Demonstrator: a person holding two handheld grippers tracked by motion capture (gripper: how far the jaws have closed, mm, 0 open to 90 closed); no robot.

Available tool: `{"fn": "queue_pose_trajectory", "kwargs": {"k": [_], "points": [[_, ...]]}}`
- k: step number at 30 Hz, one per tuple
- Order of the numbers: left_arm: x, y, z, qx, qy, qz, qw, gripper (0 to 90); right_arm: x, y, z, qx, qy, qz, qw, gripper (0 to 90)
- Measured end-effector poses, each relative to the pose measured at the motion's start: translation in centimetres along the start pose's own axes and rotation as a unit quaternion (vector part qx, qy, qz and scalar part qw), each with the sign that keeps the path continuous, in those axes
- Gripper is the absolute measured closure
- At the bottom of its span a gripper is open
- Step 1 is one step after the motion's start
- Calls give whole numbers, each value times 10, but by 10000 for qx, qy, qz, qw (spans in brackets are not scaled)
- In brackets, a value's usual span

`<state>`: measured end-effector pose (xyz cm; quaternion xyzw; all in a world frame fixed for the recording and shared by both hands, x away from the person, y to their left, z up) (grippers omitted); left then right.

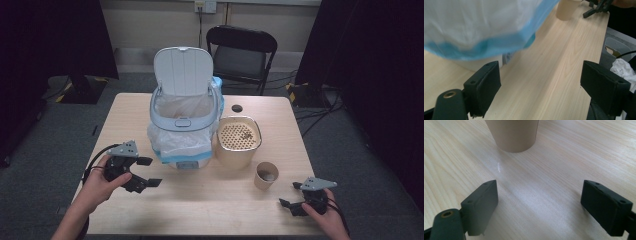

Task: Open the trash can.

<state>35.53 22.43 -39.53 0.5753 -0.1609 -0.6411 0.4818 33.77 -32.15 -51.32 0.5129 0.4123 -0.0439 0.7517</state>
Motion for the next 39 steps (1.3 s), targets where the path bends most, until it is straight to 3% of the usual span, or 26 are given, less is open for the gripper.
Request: {"fn": "queue_pose_trajectory", "kwargs": {"k": [1,10,15,25,37,39], "points": [[6,-10,-3,-48,-6,-4,10000,161,0,0,0,2,-18,-18,10000,130],[33,-53,-22,-105,64,-211,9997,163,0,0,0,-4,-15,-27,10000,127],[41,-66,-31,-111,169,-255,9995,163,0,0,0,-9,0,-33,10000,122],[50,-75,-37,-1,540,-275,9982,166,0,1,0,-16,29,-31,10000,121],[59,-86,-41,82,791,-349,9962,165,2,2,0,-68,39,-31,10000,101],[59,-88,-42,179,837,-346,9957,165,2,2,-1,-43,30,-67,10000,90]]}}
Point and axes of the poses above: each handheld gripper's, and its own axes: x roughly forward along the jaws, y roughly out of its top, z roughly to its right, the point moved 2 cm from there along x, roughly forward along the jaws, and after that the axes turned 11 degrees about -y, right-handed, at the moved point
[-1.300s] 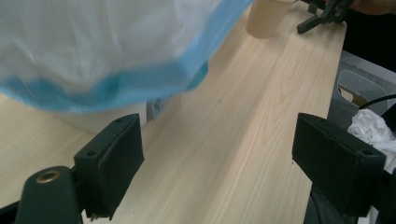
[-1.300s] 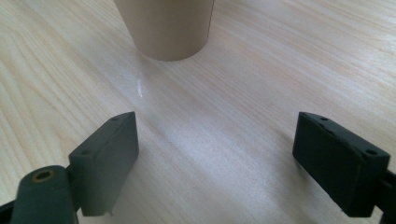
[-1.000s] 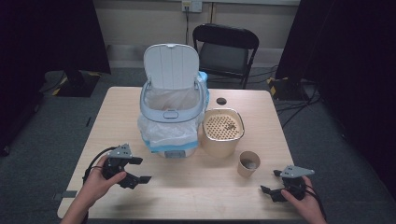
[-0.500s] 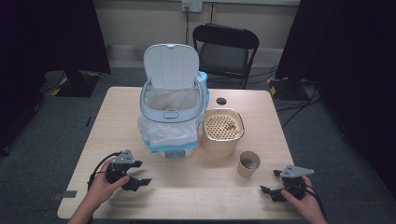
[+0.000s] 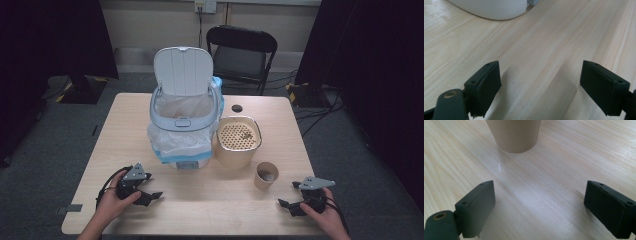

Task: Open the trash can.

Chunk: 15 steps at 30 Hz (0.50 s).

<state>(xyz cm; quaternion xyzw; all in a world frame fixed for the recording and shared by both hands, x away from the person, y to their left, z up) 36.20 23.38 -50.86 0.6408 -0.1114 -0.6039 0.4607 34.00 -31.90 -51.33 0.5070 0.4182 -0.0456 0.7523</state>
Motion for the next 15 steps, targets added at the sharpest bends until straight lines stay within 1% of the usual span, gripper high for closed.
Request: {"fn": "queue_pose_trajectory", "kwargs": {"k": [2,3,5,6,7,10,11,14,15], "points": [[0,-1,0,9,5,-1,10000,165,0,0,0,-6,8,-3,10000,87],[0,-1,0,60,5,-21,10000,165,1,0,0,-19,16,3,10000,84],[1,-2,1,-2,41,-10,10000,165,1,1,0,-21,19,-13,10000,75],[1,-3,0,20,46,-12,10000,165,2,1,-1,-23,25,-24,10000,72],[2,-3,0,-12,49,6,10000,165,2,2,-1,-45,25,-15,10000,69],[0,-4,-1,48,95,-48,9999,165,3,3,-1,-66,46,-15,10000,64],[1,-5,-1,8,87,41,10000,165,3,3,-1,-64,50,-18,10000,64],[0,-6,-2,55,131,-24,9999,163,3,3,-1,-66,50,-17,10000,64],[1,-6,-2,28,120,40,9999,158,3,3,-1,-65,48,-17,10000,65]]}}
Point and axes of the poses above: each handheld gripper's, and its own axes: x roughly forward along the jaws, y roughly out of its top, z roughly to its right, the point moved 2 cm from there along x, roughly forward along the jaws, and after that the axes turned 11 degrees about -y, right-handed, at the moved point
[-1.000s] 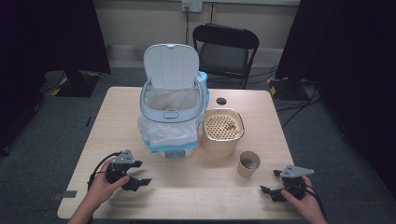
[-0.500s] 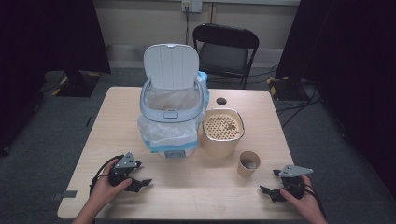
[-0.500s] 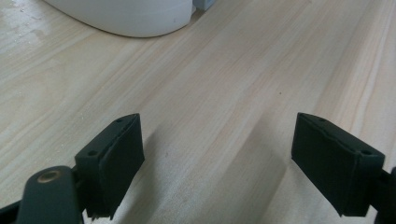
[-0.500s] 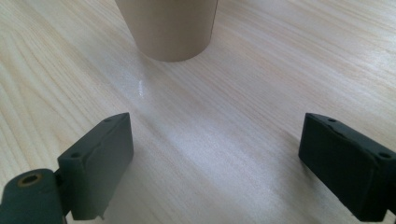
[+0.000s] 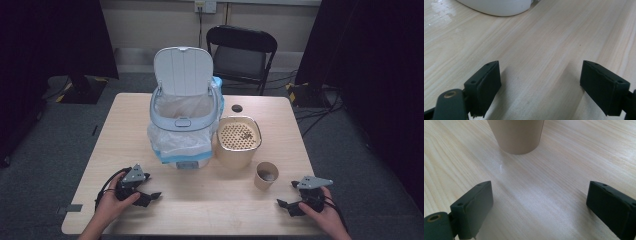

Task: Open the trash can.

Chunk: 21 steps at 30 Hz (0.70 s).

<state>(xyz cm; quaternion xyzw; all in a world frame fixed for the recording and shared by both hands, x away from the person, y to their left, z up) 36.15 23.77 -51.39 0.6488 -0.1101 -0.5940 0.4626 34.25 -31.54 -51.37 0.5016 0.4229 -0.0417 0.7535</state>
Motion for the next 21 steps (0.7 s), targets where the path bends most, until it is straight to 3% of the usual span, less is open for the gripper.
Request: {"fn": "queue_pose_trajectory", "kwargs": {"k": [15,21], "points": [[0,-1,-1,27,17,46,10000,142,-1,0,-4,-42,69,36,10000,72],[0,-1,-1,28,21,44,10000,141,-1,4,-5,-100,99,109,9998,141]]}}
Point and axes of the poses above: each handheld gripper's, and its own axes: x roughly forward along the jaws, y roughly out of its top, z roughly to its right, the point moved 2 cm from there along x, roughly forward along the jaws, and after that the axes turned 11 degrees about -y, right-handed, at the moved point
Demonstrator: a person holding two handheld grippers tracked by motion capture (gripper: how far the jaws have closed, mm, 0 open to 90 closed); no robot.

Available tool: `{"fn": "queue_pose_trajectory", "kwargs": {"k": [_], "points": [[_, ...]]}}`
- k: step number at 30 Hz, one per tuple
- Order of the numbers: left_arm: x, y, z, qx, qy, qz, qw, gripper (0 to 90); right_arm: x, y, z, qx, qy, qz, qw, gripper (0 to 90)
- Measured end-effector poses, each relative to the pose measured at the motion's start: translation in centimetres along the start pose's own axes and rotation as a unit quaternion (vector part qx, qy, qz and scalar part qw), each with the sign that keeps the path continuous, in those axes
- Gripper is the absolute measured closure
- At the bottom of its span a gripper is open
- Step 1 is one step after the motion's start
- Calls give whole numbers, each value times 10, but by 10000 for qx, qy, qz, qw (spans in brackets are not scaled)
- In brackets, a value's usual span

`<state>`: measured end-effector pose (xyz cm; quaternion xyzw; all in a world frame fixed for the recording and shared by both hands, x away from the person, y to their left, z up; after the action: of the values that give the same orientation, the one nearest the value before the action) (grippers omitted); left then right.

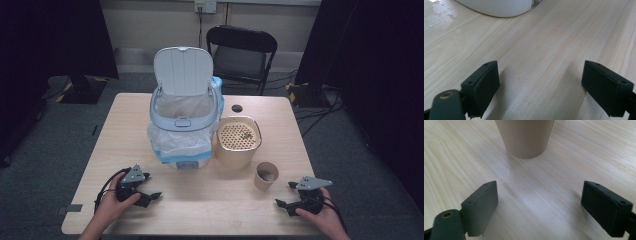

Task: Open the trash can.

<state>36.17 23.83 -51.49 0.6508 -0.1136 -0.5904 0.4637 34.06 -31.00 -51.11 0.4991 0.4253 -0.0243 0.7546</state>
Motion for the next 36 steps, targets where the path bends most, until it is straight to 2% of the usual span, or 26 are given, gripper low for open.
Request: {"fn": "queue_pose_trajectory", "kwargs": {"k": [4,9,10,22,27,29,36], "points": [[0,0,0,-11,-6,4,10000,141,2,7,0,-21,66,57,10000,139],[0,0,0,-2,-1,-2,10000,140,4,17,3,231,222,217,9993,139],[0,0,0,1,-1,0,10000,140,5,20,3,269,316,288,9987,139],[0,0,0,0,3,-9,10000,140,15,28,-3,465,587,637,9952,140],[0,0,0,-9,-15,-11,10000,137,16,29,-2,476,596,702,9946,140],[1,1,0,50,-41,-50,10000,113,16,29,-2,481,577,723,9946,140],[3,1,1,31,-54,-79,9999,78,17,34,-3,471,611,887,9931,140]]}}
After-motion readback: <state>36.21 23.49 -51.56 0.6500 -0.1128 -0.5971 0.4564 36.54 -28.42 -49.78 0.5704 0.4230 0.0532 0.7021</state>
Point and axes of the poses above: each handheld gripper's, and its own axes: x roughly forward along the jaws, y roughly out of its top, z roughly to its right, the point moved 2 cm from there along x, roughly forward along the jaws, and after that the axes turned 11 degrees about -y, right-handed, at the moved point
